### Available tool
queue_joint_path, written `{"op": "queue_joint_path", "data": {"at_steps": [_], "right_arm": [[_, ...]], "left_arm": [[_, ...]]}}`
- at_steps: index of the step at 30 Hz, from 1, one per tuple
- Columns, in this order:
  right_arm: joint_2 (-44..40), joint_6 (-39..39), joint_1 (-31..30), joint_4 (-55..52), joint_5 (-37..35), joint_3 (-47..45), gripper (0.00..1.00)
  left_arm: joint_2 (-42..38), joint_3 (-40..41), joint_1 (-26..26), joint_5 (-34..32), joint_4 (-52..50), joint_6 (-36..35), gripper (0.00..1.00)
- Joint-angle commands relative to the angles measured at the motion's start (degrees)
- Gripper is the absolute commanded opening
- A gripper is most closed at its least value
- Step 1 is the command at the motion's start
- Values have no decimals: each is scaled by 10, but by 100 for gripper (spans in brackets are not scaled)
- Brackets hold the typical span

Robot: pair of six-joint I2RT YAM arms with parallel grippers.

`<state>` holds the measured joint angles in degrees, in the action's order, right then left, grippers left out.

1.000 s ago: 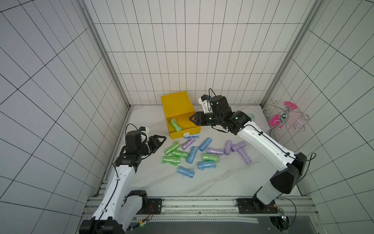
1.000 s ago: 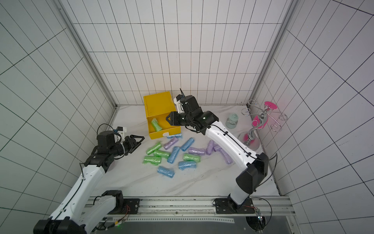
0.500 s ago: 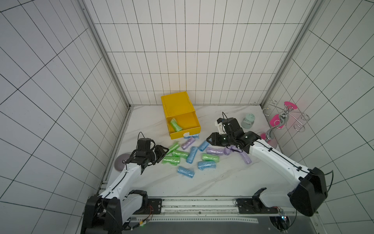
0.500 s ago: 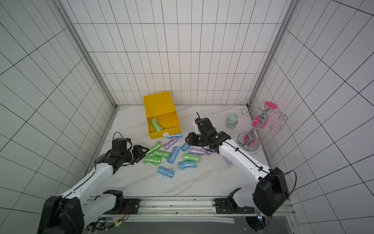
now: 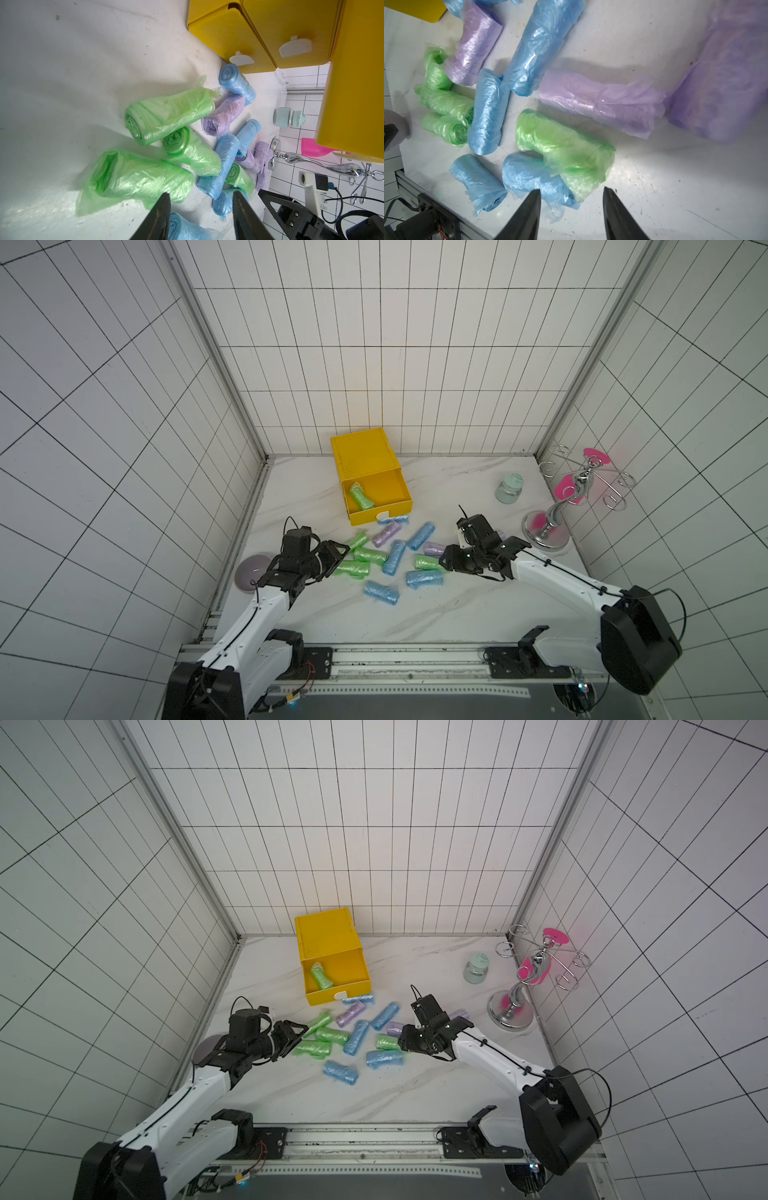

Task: Sort the rolls of trash bags by color and place them into the drawer
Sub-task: Pick up the roll of trash bags from the center of the board.

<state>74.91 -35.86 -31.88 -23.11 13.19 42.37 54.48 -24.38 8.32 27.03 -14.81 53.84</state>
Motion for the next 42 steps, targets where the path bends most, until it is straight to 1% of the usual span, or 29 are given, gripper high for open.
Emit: {"op": "queue_joint_path", "data": {"at_steps": [1, 10, 17, 20, 22, 24, 27, 29, 35, 38, 42], "right_arm": [[23, -6, 4, 29, -6, -17, 49], [72, -6, 15, 50, -2, -14, 43], [96, -7, 17, 69, 8, -20, 43], [109, -12, 18, 84, 19, -24, 35], [115, -14, 18, 93, 27, -25, 25], [117, -15, 17, 100, 34, -27, 19], [117, -18, 18, 109, 42, -29, 5], [115, -21, 18, 112, 48, -30, 0], [78, -36, 19, 118, 69, -25, 0], [49, -39, 20, 102, 77, -11, 0], [14, -19, 20, 49, 83, 27, 0]], "left_arm": [[-1, 3, 3, 0, 5, -4, 48], [-3, -3, 3, 6, 2, -9, 49], [5, -4, 3, 8, 6, -9, 49], [9, -5, 3, 8, 7, -10, 49], [9, -6, 3, 8, 7, -10, 49], [8, -6, 3, 8, 7, -10, 49], [6, -7, 3, 9, 6, -12, 49], [6, -8, 3, 7, 4, -12, 49], [-7, -29, 3, 1, -24, -30, 49], [-26, -55, 8, -8, -59, -62, 49], [-54, -117, 51, -36, -119, -127, 52]]}}
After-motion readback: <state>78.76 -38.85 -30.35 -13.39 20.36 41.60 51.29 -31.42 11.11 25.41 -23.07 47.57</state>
